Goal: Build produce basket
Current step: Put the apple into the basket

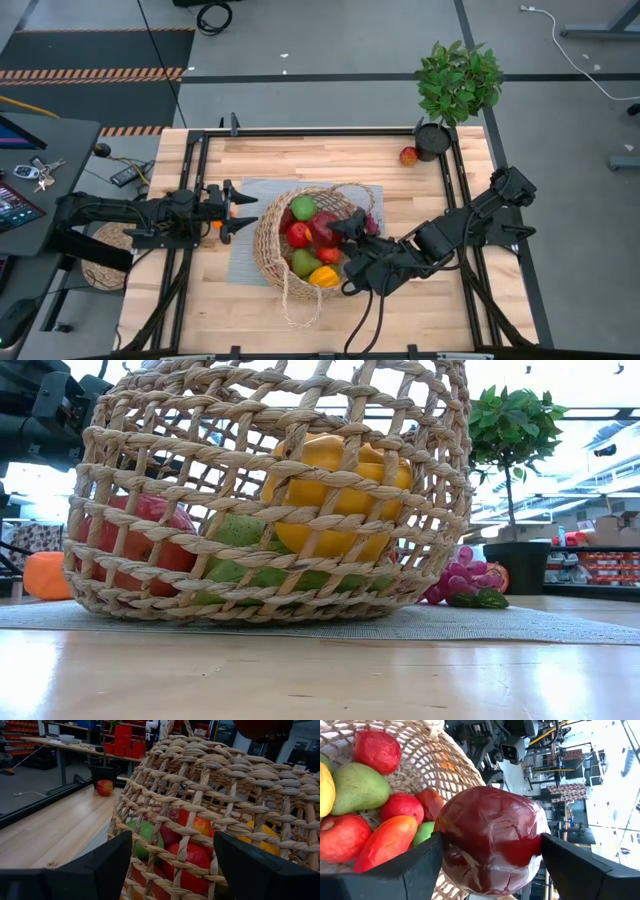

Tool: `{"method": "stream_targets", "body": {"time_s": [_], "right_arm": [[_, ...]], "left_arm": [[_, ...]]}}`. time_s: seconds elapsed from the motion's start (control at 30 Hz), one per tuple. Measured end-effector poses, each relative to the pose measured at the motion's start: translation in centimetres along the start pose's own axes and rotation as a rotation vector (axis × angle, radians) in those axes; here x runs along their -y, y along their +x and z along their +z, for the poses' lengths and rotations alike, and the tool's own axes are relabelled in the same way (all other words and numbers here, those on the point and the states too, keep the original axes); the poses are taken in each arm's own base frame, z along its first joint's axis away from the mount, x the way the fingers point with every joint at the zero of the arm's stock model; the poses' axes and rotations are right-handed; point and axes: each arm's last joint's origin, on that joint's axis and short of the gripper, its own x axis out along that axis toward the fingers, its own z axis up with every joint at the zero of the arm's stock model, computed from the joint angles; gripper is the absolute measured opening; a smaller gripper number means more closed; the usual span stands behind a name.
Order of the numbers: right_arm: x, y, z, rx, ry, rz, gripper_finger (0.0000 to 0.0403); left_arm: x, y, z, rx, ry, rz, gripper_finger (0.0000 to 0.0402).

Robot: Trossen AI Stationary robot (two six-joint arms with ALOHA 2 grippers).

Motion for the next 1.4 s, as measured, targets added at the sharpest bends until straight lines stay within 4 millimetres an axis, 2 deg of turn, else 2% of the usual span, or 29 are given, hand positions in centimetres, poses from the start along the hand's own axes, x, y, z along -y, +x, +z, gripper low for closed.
{"method": "stream_targets", "body": {"time_s": [0.3, 0.5, 0.73, 0.83, 1.17, 1.4], "right_arm": [[0.6, 0.7, -0.2, 0.011, 0.042, 0.001, 0.0326], [0.7, 2.1, -0.5, 0.025, 0.089, 0.004, 0.0326], [-0.4, 4.7, -1.7, 0.033, 0.114, 0.064, 0.0326], [-1.4, 6.2, -2.4, 0.056, 0.137, 0.087, 0.0326], [-3.0, 11.3, -5.9, 0.143, 0.268, 0.105, 0.0326], [-3.0, 12.8, -7.4, 0.173, 0.425, 0.125, 0.0342]], "left_arm": [[0.0, 0.0, 0.0, 0.000, 0.000, 0.000, 0.0286], [0.0, 0.0, 0.0, 0.000, 0.000, 0.001, 0.0286], [0.0, 0.0, 0.0, 0.000, 0.000, 0.000, 0.0286], [0.0, 0.0, 0.0, 0.000, 0.000, 0.000, 0.0286], [0.0, 0.0, 0.0, 0.000, 0.000, 0.000, 0.0286], [0.0, 0.0, 0.0, 0.000, 0.001, 0.000, 0.0286]]}}
